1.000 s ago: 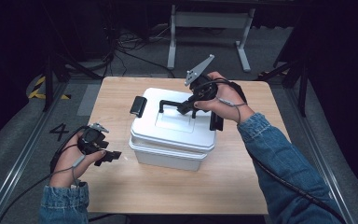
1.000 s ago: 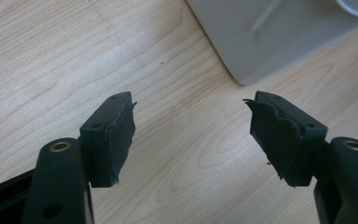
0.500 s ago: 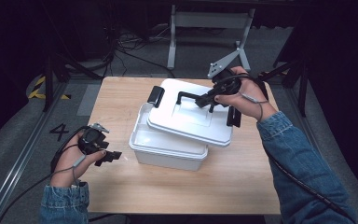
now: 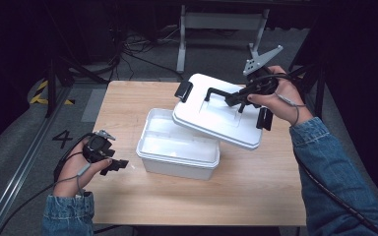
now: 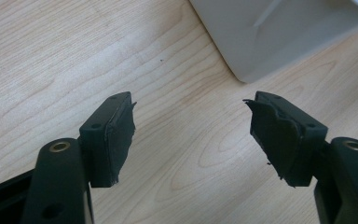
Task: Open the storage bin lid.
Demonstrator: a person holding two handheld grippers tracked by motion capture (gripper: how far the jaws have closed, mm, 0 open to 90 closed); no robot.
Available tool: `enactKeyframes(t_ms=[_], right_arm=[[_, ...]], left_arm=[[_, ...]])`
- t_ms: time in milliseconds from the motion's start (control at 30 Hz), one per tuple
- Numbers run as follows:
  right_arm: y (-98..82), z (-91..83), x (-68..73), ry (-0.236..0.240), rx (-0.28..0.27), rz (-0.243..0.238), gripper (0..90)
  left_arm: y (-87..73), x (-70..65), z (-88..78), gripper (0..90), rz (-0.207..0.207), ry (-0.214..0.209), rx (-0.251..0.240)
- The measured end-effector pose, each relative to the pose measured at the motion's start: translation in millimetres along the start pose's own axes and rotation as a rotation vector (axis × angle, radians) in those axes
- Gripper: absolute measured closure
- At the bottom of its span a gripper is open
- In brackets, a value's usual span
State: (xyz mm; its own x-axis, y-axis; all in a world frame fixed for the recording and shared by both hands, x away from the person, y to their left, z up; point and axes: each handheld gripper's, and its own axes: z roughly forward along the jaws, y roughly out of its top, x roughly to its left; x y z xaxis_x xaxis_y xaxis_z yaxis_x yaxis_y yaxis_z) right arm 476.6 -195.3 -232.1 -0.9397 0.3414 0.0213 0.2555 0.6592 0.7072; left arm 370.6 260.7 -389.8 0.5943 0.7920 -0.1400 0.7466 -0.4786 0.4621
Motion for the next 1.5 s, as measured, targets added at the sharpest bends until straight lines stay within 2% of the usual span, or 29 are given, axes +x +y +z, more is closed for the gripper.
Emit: enactKeyframes(t_ms=[400, 833, 1100, 1300, 1500], right_arm=[[-24.6, -29.1, -20.9, -0.074, -0.025, 0.071, 84.3], [-52.6, -47.1, -42.7, -0.148, -0.031, 0.158, 84.3], [-81.4, -45.5, -63.1, -0.225, -0.007, 0.228, 84.3], [-107.9, -39.1, -77.8, -0.252, 0.001, 0.296, 84.3], [-130.5, -30.2, -85.3, -0.271, 0.011, 0.347, 84.3]], left_arm=[[0.4, -0.9, 1.4, 31.2, 0.0, -0.004, 0.002], [0.4, -0.7, 1.4, 31.2, 0.003, -0.001, 0.006], [0.5, -1.0, 1.9, 31.0, 0.004, -0.002, 0.01], [0.5, -1.1, 2.5, 30.8, 0.007, -0.002, 0.014], [0.7, -0.6, 3.6, 30.7, 0.013, -0.002, 0.014]])
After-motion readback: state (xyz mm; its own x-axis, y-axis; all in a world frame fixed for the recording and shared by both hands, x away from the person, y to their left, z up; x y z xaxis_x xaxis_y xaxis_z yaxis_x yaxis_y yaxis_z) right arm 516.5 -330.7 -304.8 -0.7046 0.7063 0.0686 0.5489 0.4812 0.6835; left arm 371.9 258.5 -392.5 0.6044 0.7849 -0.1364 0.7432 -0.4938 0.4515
